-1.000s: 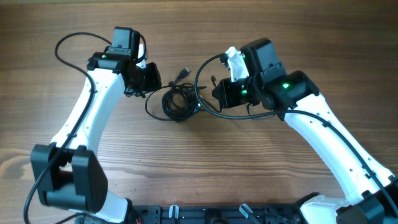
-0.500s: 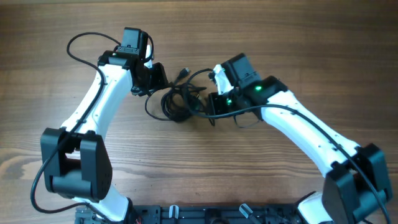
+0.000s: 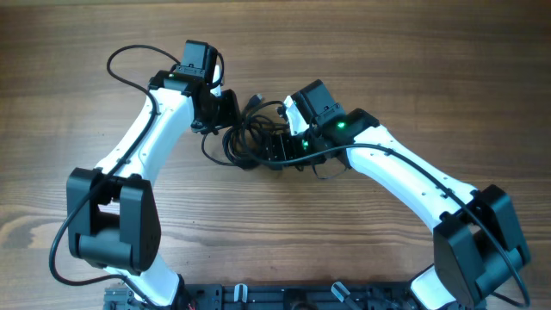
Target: Untangle cables
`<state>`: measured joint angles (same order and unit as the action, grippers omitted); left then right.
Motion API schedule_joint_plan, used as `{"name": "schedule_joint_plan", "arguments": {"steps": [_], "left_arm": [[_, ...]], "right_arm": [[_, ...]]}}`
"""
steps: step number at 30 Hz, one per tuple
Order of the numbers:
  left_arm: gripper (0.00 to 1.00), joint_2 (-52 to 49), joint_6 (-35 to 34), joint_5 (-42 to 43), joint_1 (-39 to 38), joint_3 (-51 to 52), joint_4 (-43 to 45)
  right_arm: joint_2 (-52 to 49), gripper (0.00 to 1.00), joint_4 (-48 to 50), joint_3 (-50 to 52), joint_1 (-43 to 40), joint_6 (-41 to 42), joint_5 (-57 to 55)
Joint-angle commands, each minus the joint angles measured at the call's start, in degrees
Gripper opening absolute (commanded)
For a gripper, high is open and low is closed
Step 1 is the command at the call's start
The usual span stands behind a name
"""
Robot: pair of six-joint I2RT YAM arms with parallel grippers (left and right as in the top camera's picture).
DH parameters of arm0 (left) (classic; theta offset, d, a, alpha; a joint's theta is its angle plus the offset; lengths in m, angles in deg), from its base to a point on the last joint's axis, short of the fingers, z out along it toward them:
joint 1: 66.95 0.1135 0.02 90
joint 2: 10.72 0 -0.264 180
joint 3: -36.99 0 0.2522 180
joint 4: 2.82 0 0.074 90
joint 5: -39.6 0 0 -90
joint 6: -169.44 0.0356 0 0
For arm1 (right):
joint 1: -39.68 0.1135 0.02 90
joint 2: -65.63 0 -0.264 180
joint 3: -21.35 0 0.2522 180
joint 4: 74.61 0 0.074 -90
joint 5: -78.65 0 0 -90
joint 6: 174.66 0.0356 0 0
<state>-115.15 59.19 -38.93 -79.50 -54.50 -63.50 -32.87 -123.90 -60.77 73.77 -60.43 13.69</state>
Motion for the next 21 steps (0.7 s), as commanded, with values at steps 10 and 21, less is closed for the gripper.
{"name": "schedule_joint_plan", "arguments": {"steps": [10, 21], "left_arm": [[0.45, -2.51, 0.28, 0.50, -3.93, 0.17, 0.24], [0.43, -7.04, 0.28, 0.50, -5.57, 0.17, 1.51]], "right_arm": [[-1.05, 0.91, 0.37, 0.24, 0.24, 1.42, 0.72], [-1.05, 0.94, 0.39, 0.24, 0.24, 1.38, 0.68]]}}
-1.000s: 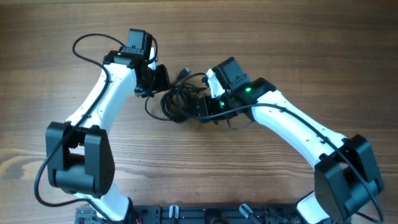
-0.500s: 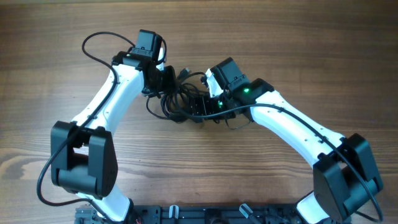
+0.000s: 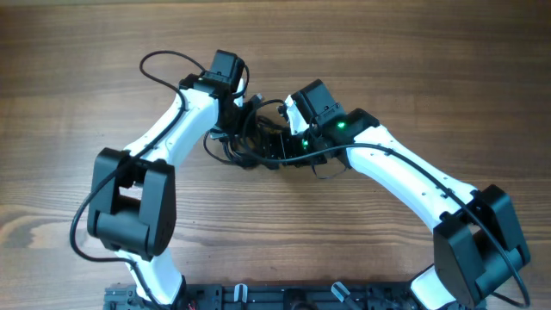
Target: Untangle cables
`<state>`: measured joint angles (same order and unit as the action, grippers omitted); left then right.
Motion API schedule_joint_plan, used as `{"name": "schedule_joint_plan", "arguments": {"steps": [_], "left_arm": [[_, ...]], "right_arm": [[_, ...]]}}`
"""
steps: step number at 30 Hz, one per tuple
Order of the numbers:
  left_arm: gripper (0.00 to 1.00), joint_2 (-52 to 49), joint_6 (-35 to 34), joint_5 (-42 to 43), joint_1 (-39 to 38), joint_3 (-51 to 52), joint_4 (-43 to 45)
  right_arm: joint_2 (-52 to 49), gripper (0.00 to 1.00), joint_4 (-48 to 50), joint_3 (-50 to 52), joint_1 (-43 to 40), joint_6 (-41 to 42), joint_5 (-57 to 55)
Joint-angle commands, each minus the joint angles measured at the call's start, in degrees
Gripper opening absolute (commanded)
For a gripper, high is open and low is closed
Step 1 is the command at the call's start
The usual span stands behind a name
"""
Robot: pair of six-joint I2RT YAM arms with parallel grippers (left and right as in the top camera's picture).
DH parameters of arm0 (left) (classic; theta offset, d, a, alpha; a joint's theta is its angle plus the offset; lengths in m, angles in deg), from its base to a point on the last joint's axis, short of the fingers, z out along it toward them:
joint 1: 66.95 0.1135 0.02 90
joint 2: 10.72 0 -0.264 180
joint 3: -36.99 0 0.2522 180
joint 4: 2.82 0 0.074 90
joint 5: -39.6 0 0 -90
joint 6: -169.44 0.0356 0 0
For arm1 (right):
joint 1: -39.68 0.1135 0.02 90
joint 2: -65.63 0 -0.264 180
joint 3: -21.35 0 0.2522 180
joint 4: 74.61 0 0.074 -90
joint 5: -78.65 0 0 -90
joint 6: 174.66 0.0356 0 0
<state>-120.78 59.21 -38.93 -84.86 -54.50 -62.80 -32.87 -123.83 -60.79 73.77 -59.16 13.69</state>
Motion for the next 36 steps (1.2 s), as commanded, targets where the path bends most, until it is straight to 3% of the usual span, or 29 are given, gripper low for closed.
{"name": "schedule_joint_plan", "arguments": {"steps": [1, 4, 5, 6, 23, 36], "left_arm": [[0.42, -1.55, 0.26, 0.50, -0.24, 0.17, 0.90], [0.20, -1.70, 0.28, 0.50, -0.26, 0.17, 0.98], [0.08, -1.68, 0.28, 0.50, -0.24, 0.15, 0.79], [0.04, -1.49, 0.28, 0.52, -0.17, 0.13, 0.68], [0.06, 14.78, 0.28, 2.89, 2.93, 0.13, -1.51], [0.15, 14.32, 0.31, 2.84, 2.75, 0.15, -5.03]], "right_arm": [[-1.05, 0.95, 0.33, 0.26, 0.24, 0.11, 0.68], [-1.05, 0.95, 0.35, 0.26, 0.24, 0.11, 0.68], [-1.05, 0.95, 0.33, 0.26, 0.24, 0.11, 0.68], [-1.05, 0.95, 0.31, 0.26, 0.24, 0.09, 0.68], [-1.05, 1.00, 0.35, 0.26, 0.24, 0.00, -2.19], [-1.07, 1.00, 2.56, 0.26, 0.24, 0.17, -10.49]]}}
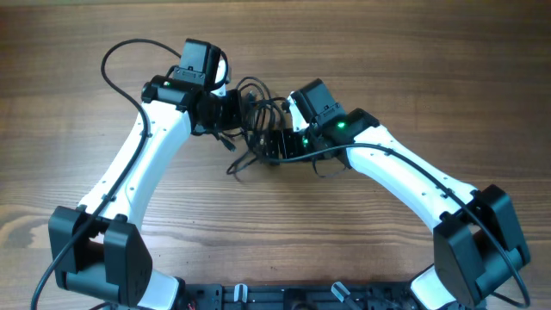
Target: Untangle cables
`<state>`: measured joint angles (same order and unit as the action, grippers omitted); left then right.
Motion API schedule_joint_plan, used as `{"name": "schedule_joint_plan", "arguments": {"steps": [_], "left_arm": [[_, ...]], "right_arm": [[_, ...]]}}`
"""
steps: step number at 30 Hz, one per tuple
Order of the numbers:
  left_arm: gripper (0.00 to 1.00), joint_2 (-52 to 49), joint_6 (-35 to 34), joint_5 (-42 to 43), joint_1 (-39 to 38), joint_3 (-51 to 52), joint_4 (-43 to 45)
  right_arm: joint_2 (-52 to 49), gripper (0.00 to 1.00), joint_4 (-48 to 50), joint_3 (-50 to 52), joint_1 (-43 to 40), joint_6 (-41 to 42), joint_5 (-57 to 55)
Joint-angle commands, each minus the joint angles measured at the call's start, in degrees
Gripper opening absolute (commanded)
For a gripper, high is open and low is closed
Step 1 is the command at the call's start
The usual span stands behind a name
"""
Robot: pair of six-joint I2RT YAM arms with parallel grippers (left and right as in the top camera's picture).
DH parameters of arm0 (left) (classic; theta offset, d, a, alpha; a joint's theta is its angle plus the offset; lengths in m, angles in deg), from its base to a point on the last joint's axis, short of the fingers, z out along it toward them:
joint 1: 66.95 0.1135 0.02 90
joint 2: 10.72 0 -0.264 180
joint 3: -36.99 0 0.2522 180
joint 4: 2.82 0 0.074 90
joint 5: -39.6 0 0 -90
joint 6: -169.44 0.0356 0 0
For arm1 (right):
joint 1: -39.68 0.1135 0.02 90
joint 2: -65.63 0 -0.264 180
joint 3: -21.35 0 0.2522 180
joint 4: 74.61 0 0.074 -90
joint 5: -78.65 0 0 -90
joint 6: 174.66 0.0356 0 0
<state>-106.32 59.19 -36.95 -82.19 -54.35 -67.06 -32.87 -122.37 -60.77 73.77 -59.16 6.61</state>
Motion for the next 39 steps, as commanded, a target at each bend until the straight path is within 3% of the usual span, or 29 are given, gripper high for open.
{"name": "schedule_joint_plan", "arguments": {"steps": [1, 5, 6, 9, 14, 16, 17, 23, 24, 25, 28, 39], "left_arm": [[0.15, -0.15, 0.33, 0.85, 0.09, 0.00, -0.94], [0.15, -0.20, 0.31, 0.63, 0.00, 0.00, -0.92], [0.16, -0.20, 0.31, 0.22, -0.02, 0.00, -0.81], [0.16, -0.22, 0.31, -1.18, -0.02, 0.00, -0.83], [0.16, -0.22, 0.28, -1.66, -0.02, 0.00, -0.44], [0.16, -0.22, 0.28, -1.99, -0.02, 0.07, 0.15], [0.16, -0.22, 0.26, -1.97, -0.02, 0.24, 0.61], [0.16, -0.22, 0.17, -2.21, 0.00, 3.21, 3.50], [0.17, -0.22, -0.17, -3.54, -0.02, 4.72, 4.72], [0.18, -0.22, -0.17, -4.09, -0.02, 5.44, 5.35], [0.20, -0.22, -1.38, -6.03, 0.00, 7.34, 6.88], [0.27, -0.22, -3.34, -8.66, 0.00, 10.10, 10.51]], "right_arm": [[-1.07, 1.00, 1.73, 0.24, 0.24, 0.20, -3.43], [-1.44, 0.99, 5.20, 0.24, 0.13, 1.99, -4.87], [-1.60, 0.93, 6.14, 0.24, 0.13, 2.43, -4.85], [-2.47, 0.56, 8.37, 0.24, 0.13, 3.21, -3.89], [-4.22, 0.35, 12.66, 0.24, 0.13, 3.23, -1.18], [-5.09, 0.09, 14.64, 0.24, 0.13, 3.26, -1.16], [-5.46, 0.04, 15.43, 0.24, 0.13, 3.63, -1.18], [-6.80, 0.05, 17.14, 0.24, 0.13, 8.02, -1.16], [-7.06, 0.22, 17.22, 0.24, 0.13, 8.57, -0.96], [-7.06, 0.29, 17.18, 0.24, 0.13, 8.57, -0.90], [-7.06, 0.40, 17.09, 0.24, 0.13, 8.55, -0.02], [-7.04, 0.49, 25.81, 0.24, -0.02, 11.15, 16.41]]}}
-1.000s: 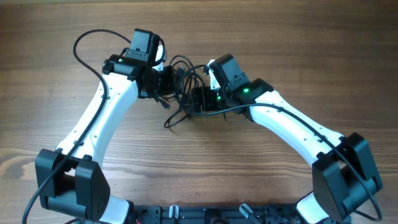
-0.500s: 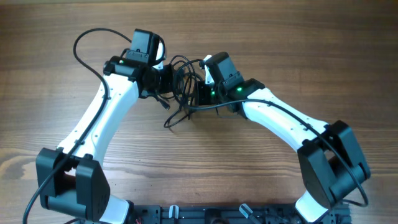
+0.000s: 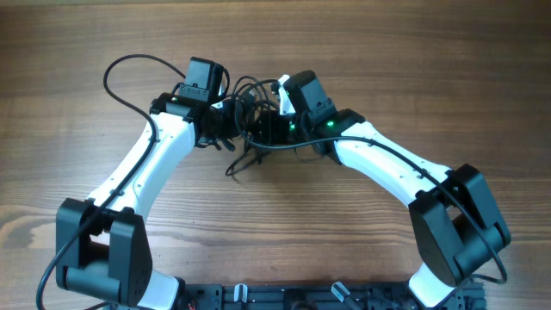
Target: Untangle cables
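A tangle of black cables (image 3: pixel 247 92) lies at the back middle of the wooden table, squeezed between my two grippers. One loose end (image 3: pixel 234 165) trails toward the front. My left gripper (image 3: pixel 227 121) comes in from the left and appears shut on strands at the tangle's left side. From the right, my right gripper (image 3: pixel 263 129) appears shut on the tangle's right side. Both sets of fingertips are mostly hidden by cable loops and the wrist bodies.
The wooden table (image 3: pixel 387 69) stretches out on every side. The left arm's own black supply cable (image 3: pixel 129 73) arcs over the back left. The arm bases and a black rail (image 3: pixel 284 297) sit at the front edge.
My right gripper has moved back and left with its side of the tangle, closer to the left gripper. The left gripper has shifted slightly. The bundle is now more bunched between them.
At first the tangle lay as a loose coil with my right gripper on its right side and the left gripper at its left edge. The left arm then reached in over the coil. Later it was back left with strands drawn out and an end trailing. Now both grippers are close together.
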`<state>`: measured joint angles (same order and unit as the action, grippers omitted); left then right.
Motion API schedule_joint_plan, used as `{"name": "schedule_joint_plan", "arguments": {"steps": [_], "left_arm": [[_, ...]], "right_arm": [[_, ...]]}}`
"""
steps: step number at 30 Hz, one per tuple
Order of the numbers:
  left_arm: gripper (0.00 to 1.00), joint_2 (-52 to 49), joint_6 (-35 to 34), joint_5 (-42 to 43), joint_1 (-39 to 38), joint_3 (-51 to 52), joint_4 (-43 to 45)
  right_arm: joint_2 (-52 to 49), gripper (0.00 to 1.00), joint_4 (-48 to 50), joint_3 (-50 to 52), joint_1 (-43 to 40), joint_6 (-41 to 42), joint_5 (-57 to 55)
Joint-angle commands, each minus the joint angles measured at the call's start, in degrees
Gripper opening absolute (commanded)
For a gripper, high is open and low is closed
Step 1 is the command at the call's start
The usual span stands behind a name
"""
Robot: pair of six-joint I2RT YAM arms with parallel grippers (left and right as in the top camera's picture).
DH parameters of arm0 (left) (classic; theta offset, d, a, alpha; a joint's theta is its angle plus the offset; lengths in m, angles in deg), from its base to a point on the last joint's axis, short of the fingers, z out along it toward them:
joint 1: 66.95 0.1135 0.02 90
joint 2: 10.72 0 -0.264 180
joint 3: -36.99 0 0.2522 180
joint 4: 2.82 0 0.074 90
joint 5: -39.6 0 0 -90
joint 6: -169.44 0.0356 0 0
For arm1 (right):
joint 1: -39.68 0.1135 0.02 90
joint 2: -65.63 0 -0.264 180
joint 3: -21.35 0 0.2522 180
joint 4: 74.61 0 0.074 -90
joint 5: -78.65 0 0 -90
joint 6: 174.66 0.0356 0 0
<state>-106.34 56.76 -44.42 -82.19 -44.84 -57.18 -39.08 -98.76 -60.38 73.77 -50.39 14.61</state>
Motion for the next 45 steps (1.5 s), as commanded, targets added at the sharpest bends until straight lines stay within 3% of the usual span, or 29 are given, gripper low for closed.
{"name": "schedule_joint_plan", "arguments": {"steps": [1, 8, 29, 31, 34, 39, 45], "left_arm": [[0.27, -0.20, -1.03, -1.16, 0.00, 0.59, 0.79], [0.27, -0.22, -2.08, -1.16, 0.00, 0.59, 0.81], [0.29, -4.35, -2.05, -1.14, 0.00, 0.59, 0.76], [0.29, -4.70, -2.05, -1.14, 0.00, 0.61, 0.50], [0.29, -4.70, -2.05, -1.16, 0.00, 0.61, 0.31], [0.32, -4.70, -2.01, -1.18, 0.04, 0.59, -0.79], [0.32, -4.70, -2.01, -1.62, 0.15, 0.59, -1.60]], "right_arm": [[-0.83, 0.50, 2.36, -0.15, -0.02, 3.21, 8.28], [-0.85, 0.49, 1.38, 0.04, 0.96, 5.55, 0.52], [-2.99, 0.49, 4.87, 0.07, 1.70, 9.68, -3.80], [-4.24, 0.38, 5.42, 0.07, 1.68, 9.64, -3.78], [-4.70, 0.04, 5.46, 0.07, 1.68, 9.46, -3.48], [-2.56, 0.04, 6.03, 0.04, 1.68, 6.01, 1.49], [6.95, 0.04, 3.45, 0.04, 1.57, -0.55, 1.09]]}}
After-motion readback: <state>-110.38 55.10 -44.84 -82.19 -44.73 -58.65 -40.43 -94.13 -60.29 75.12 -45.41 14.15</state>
